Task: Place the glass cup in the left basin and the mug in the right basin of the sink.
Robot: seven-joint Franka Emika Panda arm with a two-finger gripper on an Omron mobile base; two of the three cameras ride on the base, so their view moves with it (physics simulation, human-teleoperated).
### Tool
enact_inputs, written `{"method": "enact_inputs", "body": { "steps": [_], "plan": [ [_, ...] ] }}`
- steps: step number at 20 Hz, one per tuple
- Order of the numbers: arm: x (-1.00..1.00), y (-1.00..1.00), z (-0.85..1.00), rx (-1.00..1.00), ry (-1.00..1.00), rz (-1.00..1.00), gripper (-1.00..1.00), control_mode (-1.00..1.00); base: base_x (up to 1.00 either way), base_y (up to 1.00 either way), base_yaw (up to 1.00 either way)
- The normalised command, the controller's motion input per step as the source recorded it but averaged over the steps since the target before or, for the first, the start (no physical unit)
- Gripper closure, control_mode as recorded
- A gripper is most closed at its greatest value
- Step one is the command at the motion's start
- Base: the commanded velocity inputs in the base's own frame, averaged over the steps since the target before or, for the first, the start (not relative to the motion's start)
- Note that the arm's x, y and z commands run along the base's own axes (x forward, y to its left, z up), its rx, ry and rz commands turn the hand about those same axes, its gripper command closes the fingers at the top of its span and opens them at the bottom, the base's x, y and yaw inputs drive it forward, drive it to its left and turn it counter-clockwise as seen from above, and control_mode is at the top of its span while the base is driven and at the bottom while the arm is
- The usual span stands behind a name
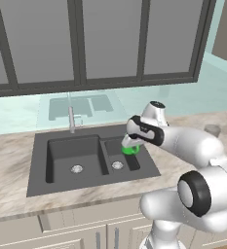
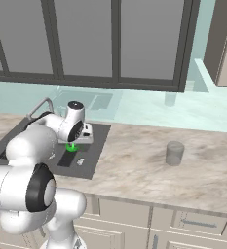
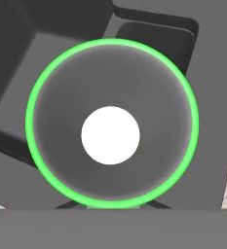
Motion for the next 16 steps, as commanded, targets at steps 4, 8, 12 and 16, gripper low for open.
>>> {"method": "enact_inputs", "body": {
  "steps": [4,8,12,16],
  "plan": [
    [0.37,0.17,-0.13,0.0,0.0,0.06,1.0,-1.0,0.0,0.0,0.0],
    [0.38,0.16,-0.17,0.0,0.0,0.04,1.0,-1.0,0.0,0.0,0.0],
    [0.33,0.17,-0.19,-0.01,0.0,0.02,1.0,-1.0,0.0,0.0,0.0],
    [0.19,0.17,-0.19,-0.04,0.01,0.0,1.0,-1.0,0.0,0.0,0.0]
  ]
}}
